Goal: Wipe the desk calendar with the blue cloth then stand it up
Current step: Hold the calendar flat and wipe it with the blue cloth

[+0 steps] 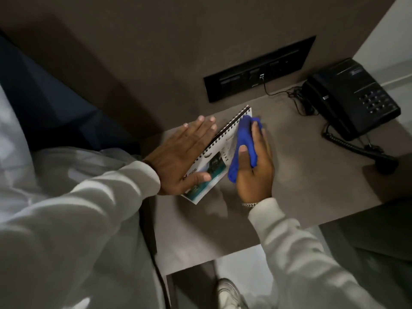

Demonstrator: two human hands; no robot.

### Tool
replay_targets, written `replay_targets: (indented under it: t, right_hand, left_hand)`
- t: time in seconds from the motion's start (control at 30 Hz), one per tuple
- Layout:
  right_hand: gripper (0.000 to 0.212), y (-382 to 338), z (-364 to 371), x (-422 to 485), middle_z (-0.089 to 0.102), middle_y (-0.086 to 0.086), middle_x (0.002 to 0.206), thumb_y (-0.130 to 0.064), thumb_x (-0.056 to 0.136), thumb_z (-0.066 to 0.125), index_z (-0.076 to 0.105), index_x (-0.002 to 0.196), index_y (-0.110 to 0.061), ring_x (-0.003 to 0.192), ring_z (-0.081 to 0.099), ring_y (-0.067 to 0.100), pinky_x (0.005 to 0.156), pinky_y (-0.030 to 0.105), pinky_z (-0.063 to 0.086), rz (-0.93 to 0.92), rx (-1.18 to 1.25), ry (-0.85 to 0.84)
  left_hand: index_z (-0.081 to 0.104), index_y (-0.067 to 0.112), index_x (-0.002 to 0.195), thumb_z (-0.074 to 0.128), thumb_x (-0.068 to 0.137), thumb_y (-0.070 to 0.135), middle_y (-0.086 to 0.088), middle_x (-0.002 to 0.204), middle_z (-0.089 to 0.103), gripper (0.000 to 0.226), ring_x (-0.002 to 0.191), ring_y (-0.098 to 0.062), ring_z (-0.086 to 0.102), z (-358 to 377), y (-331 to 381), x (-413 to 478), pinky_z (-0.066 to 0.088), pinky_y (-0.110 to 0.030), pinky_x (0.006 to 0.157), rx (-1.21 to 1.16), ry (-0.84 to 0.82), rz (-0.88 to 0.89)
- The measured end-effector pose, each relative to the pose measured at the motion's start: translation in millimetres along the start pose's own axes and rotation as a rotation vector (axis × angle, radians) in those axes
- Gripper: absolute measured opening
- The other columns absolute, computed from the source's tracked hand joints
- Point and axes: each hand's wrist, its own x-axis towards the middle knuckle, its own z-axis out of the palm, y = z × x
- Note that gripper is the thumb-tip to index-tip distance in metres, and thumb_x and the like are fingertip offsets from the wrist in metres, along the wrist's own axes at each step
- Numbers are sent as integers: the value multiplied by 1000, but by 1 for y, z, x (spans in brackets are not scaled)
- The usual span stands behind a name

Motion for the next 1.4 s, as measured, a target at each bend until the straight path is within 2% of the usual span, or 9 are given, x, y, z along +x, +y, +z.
replay_targets:
  t: [0.3,0.37,0.43,0.6,0.73,0.97,1.17,1.27,1.4]
  right_hand:
    - [52,4,48,-44,30,13,160,-10,99,50,33,147,-17,147,27,17,119,11,20,39,100,48]
    - [54,4,62,-62,32,4,159,-20,98,47,27,147,-28,141,33,1,122,29,29,161,235,23]
    - [53,6,75,-80,27,-1,161,-26,99,45,22,145,-40,135,29,-16,120,23,31,146,211,49]
    - [48,12,96,-109,24,6,164,-40,101,38,26,147,-46,150,27,23,118,53,35,42,208,83]
    - [48,6,103,-112,23,12,163,-48,102,25,11,147,-55,150,28,26,113,54,41,-75,92,154]
    - [72,20,101,-78,13,18,164,-20,100,51,7,149,-47,154,8,33,115,59,36,-127,20,150]
    - [76,37,95,-60,14,9,166,-12,98,50,8,146,-54,154,9,20,123,30,18,-82,-77,196]
    - [51,40,101,-86,10,8,166,-32,104,34,14,150,-41,152,21,30,121,45,29,-141,-155,174]
    - [50,44,108,-104,23,16,162,-18,100,47,32,147,-27,151,23,30,112,54,42,-193,-68,175]
  left_hand:
    - [-3,9,155,21,90,66,-9,166,-1,90,154,-21,-6,1,-3,4,8,-44,125,-41,-29,87]
    - [-3,8,154,21,90,65,-9,166,-1,90,154,-21,-7,0,-4,5,8,-46,125,-50,-26,99]
    - [-3,6,154,21,89,67,-10,166,-2,92,154,-23,-8,0,-5,5,7,-48,125,-66,-37,101]
    - [-2,1,153,18,88,69,-13,166,-3,96,154,-25,-8,0,-7,6,5,-51,124,-67,-43,121]
    - [-1,1,153,16,86,72,-15,166,-2,99,154,-26,-7,0,-6,8,7,-55,123,-72,-57,119]
    - [-2,6,153,11,85,74,-15,165,-1,97,154,-28,-5,-1,-4,8,9,-57,122,-59,-57,130]
    - [2,2,153,13,87,70,-16,165,-1,95,154,-27,-5,-1,-6,8,9,-56,122,-43,-46,145]
    - [2,2,153,15,87,71,-16,165,-1,96,154,-26,-5,0,-7,8,10,-56,122,-52,-47,139]
    - [2,2,153,17,87,71,-15,166,-2,97,154,-26,-6,1,-7,8,8,-55,123,-73,-55,134]
